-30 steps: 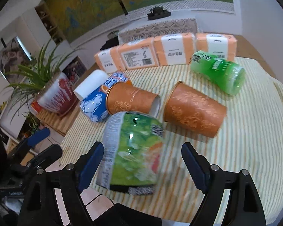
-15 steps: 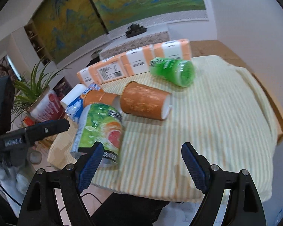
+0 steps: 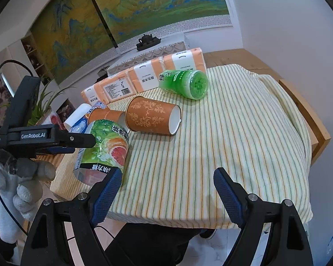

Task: Flip cup upside down
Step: 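Grasp the cup with the left tool while the right tool releases it, then rotate the held cup with the left tool so its sealed lid faces up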

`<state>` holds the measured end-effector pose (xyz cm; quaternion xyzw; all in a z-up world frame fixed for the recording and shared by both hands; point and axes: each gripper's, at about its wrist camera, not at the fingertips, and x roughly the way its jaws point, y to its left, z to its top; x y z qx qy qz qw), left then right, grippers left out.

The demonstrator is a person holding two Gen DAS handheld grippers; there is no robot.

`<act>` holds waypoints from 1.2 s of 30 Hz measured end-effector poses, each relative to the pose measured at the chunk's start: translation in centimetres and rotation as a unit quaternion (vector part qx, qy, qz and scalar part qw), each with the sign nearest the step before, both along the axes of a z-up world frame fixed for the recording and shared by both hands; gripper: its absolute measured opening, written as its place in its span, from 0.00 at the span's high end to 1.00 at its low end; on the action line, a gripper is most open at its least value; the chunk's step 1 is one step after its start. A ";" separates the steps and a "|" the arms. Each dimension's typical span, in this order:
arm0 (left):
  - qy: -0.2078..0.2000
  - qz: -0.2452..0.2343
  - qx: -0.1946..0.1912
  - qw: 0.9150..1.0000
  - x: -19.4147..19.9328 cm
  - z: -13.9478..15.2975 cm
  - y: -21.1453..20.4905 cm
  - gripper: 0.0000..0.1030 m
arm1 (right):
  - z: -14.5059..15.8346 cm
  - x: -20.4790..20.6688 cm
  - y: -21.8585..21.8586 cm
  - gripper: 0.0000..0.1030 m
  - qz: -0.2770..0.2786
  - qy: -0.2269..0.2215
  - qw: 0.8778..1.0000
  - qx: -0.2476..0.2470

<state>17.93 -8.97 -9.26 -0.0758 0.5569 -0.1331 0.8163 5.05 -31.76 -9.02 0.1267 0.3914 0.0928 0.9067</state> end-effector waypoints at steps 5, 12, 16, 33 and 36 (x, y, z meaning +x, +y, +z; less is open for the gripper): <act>0.006 0.033 -0.017 0.999 1.1 0.0 -0.1 0.01 | -0.2 -0.1 0.2 0.21 -0.001 -0.002 1.000 -0.002; 0.049 0.065 -0.052 0.995 2.9 -1.8 0.0 0.01 | -0.4 -0.3 -0.3 0.21 -0.009 -0.003 1.000 0.002; 0.049 0.071 -0.061 0.994 3.2 -2.1 -0.1 0.01 | -0.7 -0.2 -0.8 0.21 -0.016 -0.002 1.000 0.002; 0.022 0.064 -0.064 0.996 2.6 -1.6 0.0 0.14 | -0.8 -0.7 -0.8 0.21 -0.020 -0.009 1.000 -0.007; -0.003 0.058 -0.060 0.997 1.8 -0.6 0.0 0.14 | -0.9 -0.8 -1.0 0.21 -0.024 -0.011 1.000 -0.007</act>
